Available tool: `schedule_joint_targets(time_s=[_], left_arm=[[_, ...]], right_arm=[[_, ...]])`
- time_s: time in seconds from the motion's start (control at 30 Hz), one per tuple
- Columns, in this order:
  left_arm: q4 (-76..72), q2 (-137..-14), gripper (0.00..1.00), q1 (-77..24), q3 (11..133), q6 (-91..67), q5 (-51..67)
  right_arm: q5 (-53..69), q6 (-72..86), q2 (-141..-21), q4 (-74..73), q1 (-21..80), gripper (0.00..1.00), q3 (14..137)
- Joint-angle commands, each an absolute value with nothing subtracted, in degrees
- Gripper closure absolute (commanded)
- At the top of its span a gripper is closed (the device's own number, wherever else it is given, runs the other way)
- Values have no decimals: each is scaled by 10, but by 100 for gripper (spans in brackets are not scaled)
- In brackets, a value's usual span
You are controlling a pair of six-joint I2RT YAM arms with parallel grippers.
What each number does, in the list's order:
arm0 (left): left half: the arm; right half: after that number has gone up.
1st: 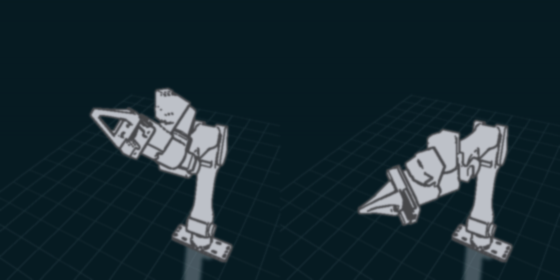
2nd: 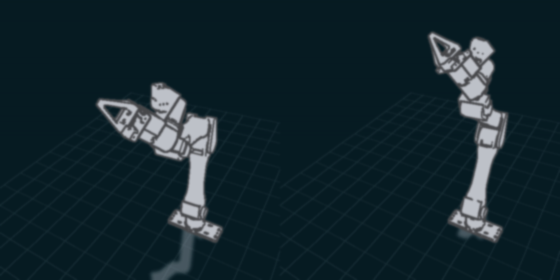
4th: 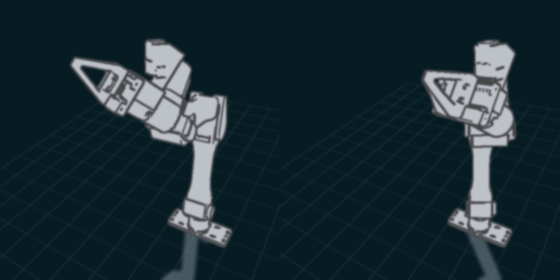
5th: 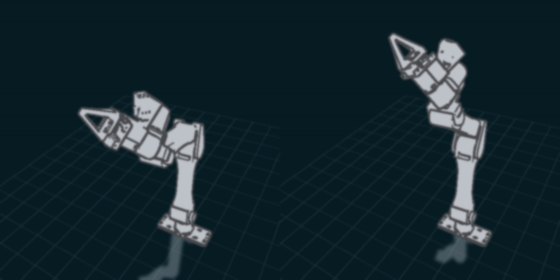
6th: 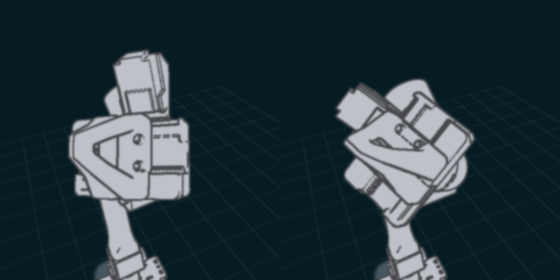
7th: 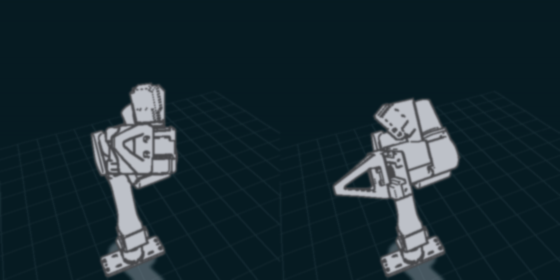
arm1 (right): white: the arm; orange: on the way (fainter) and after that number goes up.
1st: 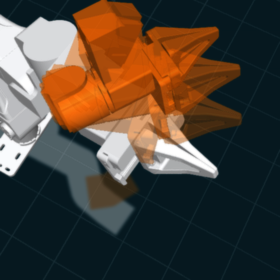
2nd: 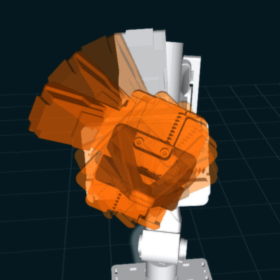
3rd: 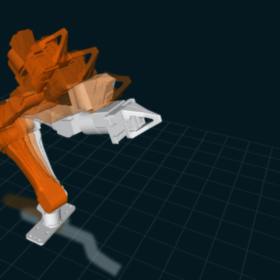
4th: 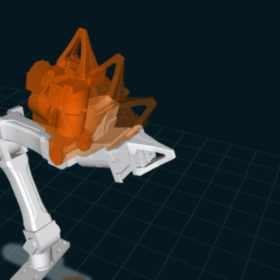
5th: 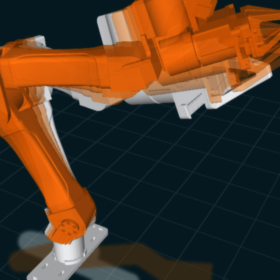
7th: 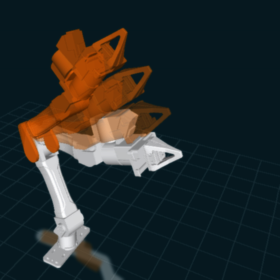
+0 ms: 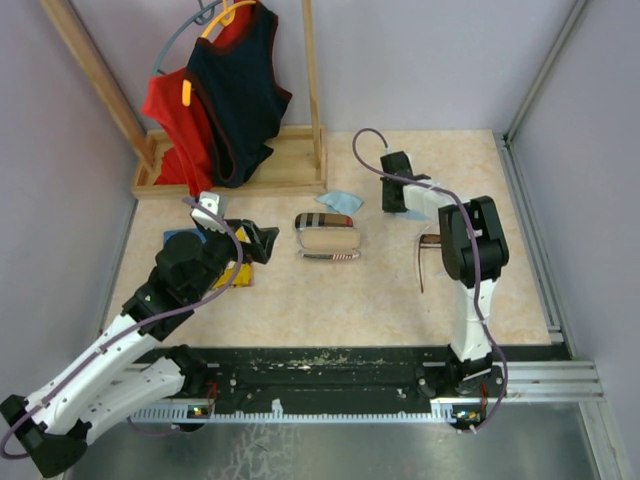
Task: Organize the sunglasses
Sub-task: Move the glasses cleaning cloth to the center of the board.
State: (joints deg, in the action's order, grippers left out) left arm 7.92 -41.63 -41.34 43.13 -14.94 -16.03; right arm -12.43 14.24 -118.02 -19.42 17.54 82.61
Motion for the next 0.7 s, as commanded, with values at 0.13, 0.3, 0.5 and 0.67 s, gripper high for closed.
schedule_joint_targets(time_s=[0.13,0.3,0.5,0.67], left_arm=[[73,-401,0,-410,429,-147,-173],[88,-392,0,-410,427,-147,-173],[105,-374,0,-410,419,-158,-183],[114,-359,0,-410,405,-177,-188]], right_arm=[[-129,147,-1099,-197,208,100,753],[-124,160,-1010,-198,252,100,635],[-135,203,-876,-215,313,100,500],[-132,247,-762,-253,377,100,420]])
